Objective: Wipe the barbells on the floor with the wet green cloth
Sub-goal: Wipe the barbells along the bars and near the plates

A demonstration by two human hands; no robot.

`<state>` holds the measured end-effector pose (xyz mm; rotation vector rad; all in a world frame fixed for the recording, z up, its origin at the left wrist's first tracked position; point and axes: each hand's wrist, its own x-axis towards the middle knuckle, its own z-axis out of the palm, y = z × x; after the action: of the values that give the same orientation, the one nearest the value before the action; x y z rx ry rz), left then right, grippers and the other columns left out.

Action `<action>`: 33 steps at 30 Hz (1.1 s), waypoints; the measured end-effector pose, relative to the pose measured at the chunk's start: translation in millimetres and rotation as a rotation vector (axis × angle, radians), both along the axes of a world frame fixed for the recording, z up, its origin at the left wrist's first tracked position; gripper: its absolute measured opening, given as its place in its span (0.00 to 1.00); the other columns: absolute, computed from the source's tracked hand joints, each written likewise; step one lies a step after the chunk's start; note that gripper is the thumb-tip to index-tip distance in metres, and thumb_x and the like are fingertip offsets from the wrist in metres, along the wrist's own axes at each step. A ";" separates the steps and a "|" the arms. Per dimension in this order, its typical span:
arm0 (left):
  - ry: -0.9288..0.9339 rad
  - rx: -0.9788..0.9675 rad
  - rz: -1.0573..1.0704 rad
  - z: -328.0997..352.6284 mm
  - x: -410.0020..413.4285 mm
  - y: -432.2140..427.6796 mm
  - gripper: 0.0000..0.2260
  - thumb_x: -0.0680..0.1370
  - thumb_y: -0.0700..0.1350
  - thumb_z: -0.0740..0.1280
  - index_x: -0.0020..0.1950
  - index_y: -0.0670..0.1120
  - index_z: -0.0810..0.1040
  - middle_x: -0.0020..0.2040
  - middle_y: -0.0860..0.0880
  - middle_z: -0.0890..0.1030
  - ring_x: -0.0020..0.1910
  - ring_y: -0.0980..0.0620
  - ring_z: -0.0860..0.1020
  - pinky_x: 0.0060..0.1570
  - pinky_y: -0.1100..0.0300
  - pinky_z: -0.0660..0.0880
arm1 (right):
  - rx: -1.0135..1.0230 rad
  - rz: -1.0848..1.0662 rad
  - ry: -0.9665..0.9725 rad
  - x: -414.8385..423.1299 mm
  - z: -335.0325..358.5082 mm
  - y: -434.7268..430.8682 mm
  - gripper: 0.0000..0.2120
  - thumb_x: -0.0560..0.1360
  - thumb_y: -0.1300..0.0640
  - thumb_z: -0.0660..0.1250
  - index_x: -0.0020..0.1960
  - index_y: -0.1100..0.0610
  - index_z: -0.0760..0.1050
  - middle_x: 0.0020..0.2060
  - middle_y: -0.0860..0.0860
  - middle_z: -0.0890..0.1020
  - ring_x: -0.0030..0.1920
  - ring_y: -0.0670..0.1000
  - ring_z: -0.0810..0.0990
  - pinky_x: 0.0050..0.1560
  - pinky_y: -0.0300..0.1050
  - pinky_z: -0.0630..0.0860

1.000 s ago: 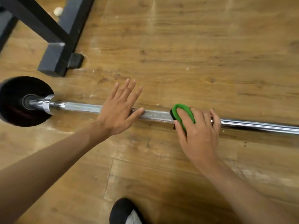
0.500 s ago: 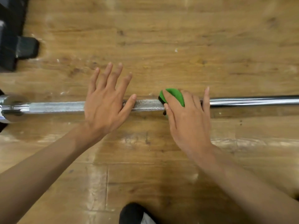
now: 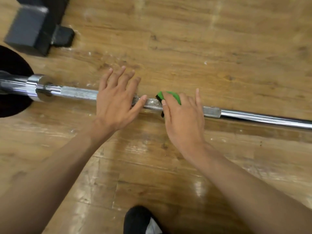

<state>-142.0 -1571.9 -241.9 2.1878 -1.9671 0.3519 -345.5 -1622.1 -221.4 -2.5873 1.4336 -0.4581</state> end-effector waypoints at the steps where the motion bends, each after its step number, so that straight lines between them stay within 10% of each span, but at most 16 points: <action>1: 0.005 0.004 -0.001 -0.1 0.5 -0.1 0.29 0.85 0.63 0.51 0.72 0.43 0.77 0.71 0.43 0.78 0.77 0.40 0.68 0.78 0.41 0.59 | -0.036 0.055 0.037 -13.4 1.0 -3.1 0.17 0.85 0.50 0.56 0.66 0.51 0.80 0.50 0.54 0.83 0.50 0.59 0.82 0.81 0.59 0.55; 8: 0.043 -0.035 0.070 -1.9 -9.2 2.7 0.24 0.83 0.60 0.56 0.68 0.46 0.80 0.65 0.47 0.82 0.74 0.43 0.73 0.73 0.44 0.63 | -0.058 -0.311 0.031 -105.2 -3.7 -11.2 0.15 0.85 0.54 0.58 0.63 0.58 0.79 0.49 0.62 0.80 0.54 0.64 0.76 0.78 0.64 0.60; 14: 0.053 -0.010 0.007 0.4 -9.5 12.2 0.25 0.84 0.58 0.53 0.69 0.46 0.80 0.66 0.47 0.82 0.73 0.43 0.73 0.68 0.44 0.68 | 0.023 -0.072 -0.073 12.9 0.6 23.2 0.12 0.82 0.55 0.60 0.57 0.53 0.82 0.44 0.55 0.80 0.48 0.61 0.79 0.79 0.61 0.59; 18: 0.059 0.004 -0.019 1.9 -6.3 16.7 0.24 0.85 0.58 0.53 0.70 0.46 0.79 0.68 0.47 0.81 0.74 0.43 0.72 0.68 0.43 0.67 | -0.035 0.083 0.024 -27.8 -1.3 17.2 0.15 0.85 0.50 0.58 0.66 0.51 0.79 0.53 0.54 0.82 0.53 0.58 0.81 0.81 0.61 0.54; 25: 0.072 -0.028 -0.001 -0.2 -14.6 26.5 0.25 0.85 0.57 0.52 0.68 0.46 0.80 0.68 0.49 0.81 0.73 0.44 0.74 0.66 0.43 0.68 | 0.036 -0.238 -0.013 -65.6 -1.6 25.1 0.14 0.84 0.56 0.59 0.64 0.56 0.80 0.51 0.59 0.79 0.54 0.61 0.76 0.80 0.62 0.56; 33: 0.054 -0.020 -0.023 0.0 -9.1 30.8 0.24 0.85 0.57 0.52 0.69 0.46 0.80 0.68 0.48 0.81 0.74 0.44 0.73 0.66 0.43 0.68 | 0.053 0.088 0.066 -23.4 5.3 23.9 0.24 0.85 0.50 0.53 0.79 0.54 0.67 0.54 0.52 0.83 0.56 0.55 0.81 0.82 0.60 0.53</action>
<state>-151.2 -1541.1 -241.9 2.1383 -1.9501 0.3042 -368.9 -1598.3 -216.1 -2.6336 1.3260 -0.3210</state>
